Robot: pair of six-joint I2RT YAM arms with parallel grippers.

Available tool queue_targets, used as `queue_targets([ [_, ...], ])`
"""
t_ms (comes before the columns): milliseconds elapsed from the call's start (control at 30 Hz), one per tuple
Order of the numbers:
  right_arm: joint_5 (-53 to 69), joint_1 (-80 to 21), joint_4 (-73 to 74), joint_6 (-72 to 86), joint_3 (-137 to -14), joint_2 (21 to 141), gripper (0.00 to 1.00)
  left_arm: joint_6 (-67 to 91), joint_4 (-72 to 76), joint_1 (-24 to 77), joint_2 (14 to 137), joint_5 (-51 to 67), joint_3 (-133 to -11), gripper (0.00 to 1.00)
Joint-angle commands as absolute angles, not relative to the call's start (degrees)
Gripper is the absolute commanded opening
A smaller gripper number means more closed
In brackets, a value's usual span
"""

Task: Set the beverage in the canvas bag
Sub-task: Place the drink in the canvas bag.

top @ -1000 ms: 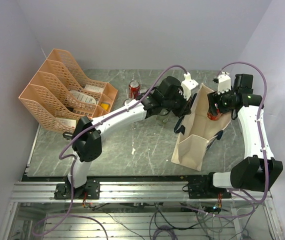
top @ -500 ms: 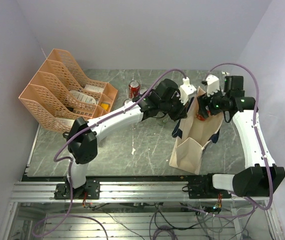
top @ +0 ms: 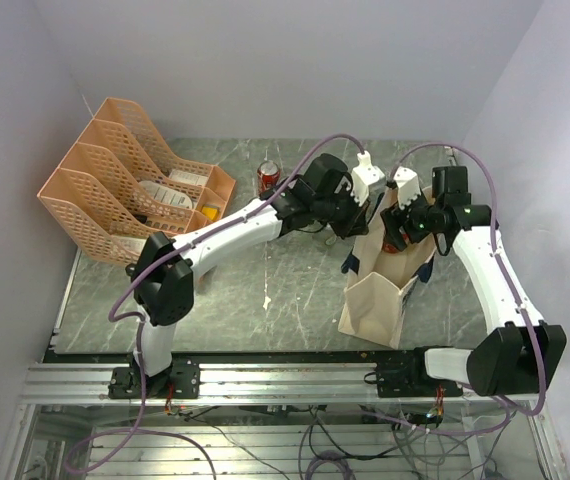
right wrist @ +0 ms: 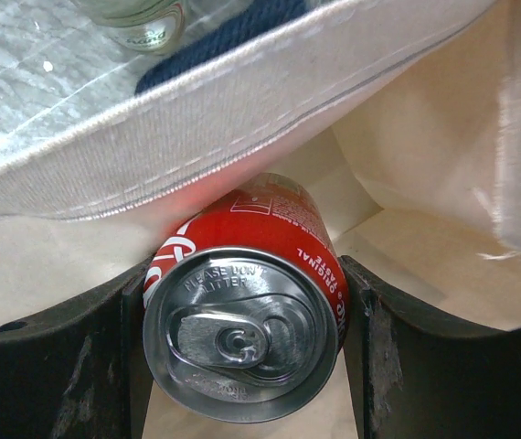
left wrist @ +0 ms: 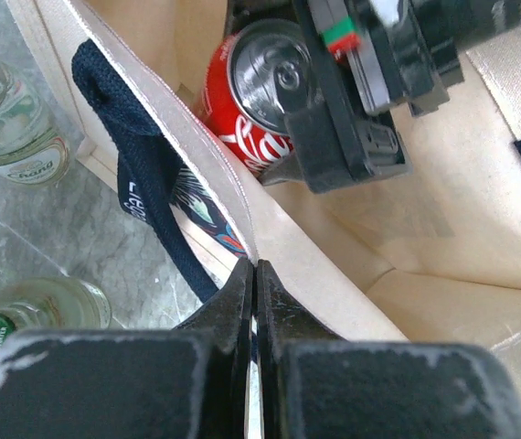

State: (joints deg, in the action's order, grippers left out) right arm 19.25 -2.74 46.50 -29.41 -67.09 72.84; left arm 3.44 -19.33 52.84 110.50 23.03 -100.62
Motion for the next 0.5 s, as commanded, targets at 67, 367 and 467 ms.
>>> queue_targets([
  [67, 22.89, -2.15, 36.15, -30.82, -62.39, 70.38, 0.23, 3.13, -18.37, 50.46, 109.94, 26.13, -99.03, 0.07],
  [367, 21.29, -1.08, 30.06, -31.18, -58.32, 72.57, 0.24, 1.29, -18.30, 50.24, 110.64, 27.18, -99.31, 0.07],
  [467, 20.39, -0.13, 28.25, -30.08, -56.90, 72.77, 0.24, 0.21, -17.99, 50.31, 110.72, 28.11, -98.88, 0.07],
])
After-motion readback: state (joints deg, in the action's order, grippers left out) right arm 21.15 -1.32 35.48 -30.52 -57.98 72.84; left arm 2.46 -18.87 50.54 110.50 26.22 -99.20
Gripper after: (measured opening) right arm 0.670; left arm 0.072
